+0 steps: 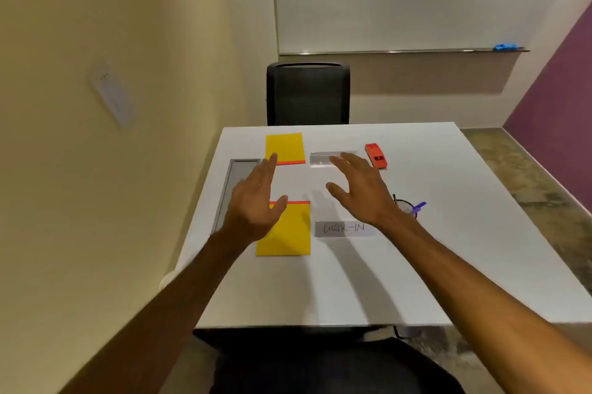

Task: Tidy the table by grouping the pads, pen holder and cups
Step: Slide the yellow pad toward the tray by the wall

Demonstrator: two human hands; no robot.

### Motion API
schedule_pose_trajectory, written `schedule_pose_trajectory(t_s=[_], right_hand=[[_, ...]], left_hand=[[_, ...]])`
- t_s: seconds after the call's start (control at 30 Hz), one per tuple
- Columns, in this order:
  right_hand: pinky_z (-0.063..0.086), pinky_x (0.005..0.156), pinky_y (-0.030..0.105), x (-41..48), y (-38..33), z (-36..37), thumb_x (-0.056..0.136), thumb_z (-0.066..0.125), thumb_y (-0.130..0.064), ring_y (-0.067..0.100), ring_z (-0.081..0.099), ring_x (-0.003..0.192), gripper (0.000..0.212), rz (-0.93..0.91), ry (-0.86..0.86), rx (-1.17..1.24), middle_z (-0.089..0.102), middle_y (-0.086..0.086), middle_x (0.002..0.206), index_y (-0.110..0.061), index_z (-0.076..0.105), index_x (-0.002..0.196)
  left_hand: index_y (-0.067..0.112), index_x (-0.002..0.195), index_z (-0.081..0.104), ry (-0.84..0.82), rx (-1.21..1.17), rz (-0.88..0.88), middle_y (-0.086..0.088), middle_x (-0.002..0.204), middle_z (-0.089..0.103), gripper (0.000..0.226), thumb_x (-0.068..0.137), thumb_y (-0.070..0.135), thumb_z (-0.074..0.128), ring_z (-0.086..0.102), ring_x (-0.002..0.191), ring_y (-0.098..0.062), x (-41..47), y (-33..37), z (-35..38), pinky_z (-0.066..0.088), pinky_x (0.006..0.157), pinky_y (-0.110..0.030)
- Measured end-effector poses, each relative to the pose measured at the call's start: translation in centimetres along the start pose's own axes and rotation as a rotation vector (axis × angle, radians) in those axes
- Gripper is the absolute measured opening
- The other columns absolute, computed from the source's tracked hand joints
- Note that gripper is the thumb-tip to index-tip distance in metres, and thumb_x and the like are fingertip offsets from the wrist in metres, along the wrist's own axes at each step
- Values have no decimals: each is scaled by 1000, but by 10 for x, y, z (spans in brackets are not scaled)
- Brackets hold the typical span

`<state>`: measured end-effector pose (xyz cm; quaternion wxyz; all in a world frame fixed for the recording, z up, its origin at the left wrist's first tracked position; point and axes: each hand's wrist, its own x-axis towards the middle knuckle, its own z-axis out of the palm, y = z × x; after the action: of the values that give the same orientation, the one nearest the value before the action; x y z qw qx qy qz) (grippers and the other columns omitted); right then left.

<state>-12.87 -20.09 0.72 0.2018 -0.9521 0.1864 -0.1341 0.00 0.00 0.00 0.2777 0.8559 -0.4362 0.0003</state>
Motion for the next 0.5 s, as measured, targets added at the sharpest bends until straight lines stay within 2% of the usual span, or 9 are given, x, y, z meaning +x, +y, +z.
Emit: schedule_pose_trajectory(t_s=[0.07,0.1,0.17,0.27,0.4,0.5], right_hand=[[23,118,47,3,-1,21,100,51,-41,27,28,147,58,50,-42,7,32,8,160,-20,35,152],[23,118,46,3,1,35,100,51,-40,27,29,147,58,80,-71,9,33,8,159,-19,36,152],[25,117,46,0,7,63,101,50,-40,28,31,145,56,135,-121,29,36,8,158,-19,38,151],[34,111,45,-3,19,104,99,54,-38,28,41,137,52,190,-151,75,45,9,151,-17,44,146],[45,100,42,-6,40,167,96,58,-40,29,52,124,49,299,-245,145,55,10,136,-16,50,139],[43,102,40,-2,54,210,96,59,-42,29,51,126,54,411,-339,214,55,13,135,-15,50,140]], left_hand=[[10,153,26,38,-37,52,-8,156,35,76,92,40,60,38,142,-25,1,-22,18,39,110,-50],[11,153,25,3,-17,1,-9,156,36,75,93,38,61,39,141,-26,-2,-34,30,41,109,-49],[16,156,13,-105,-12,-134,-8,160,27,78,95,40,56,33,144,-27,-7,-52,55,35,113,-50],[19,157,3,-198,11,-222,-8,163,17,80,97,43,50,24,147,-29,-14,-83,90,28,116,-50],[21,157,1,-317,-53,-387,-10,163,12,83,96,42,53,16,149,-31,-24,-125,136,25,115,-49],[14,156,10,-368,-133,-538,-15,163,11,81,95,38,57,12,149,-31,-24,-150,163,21,117,-45]])
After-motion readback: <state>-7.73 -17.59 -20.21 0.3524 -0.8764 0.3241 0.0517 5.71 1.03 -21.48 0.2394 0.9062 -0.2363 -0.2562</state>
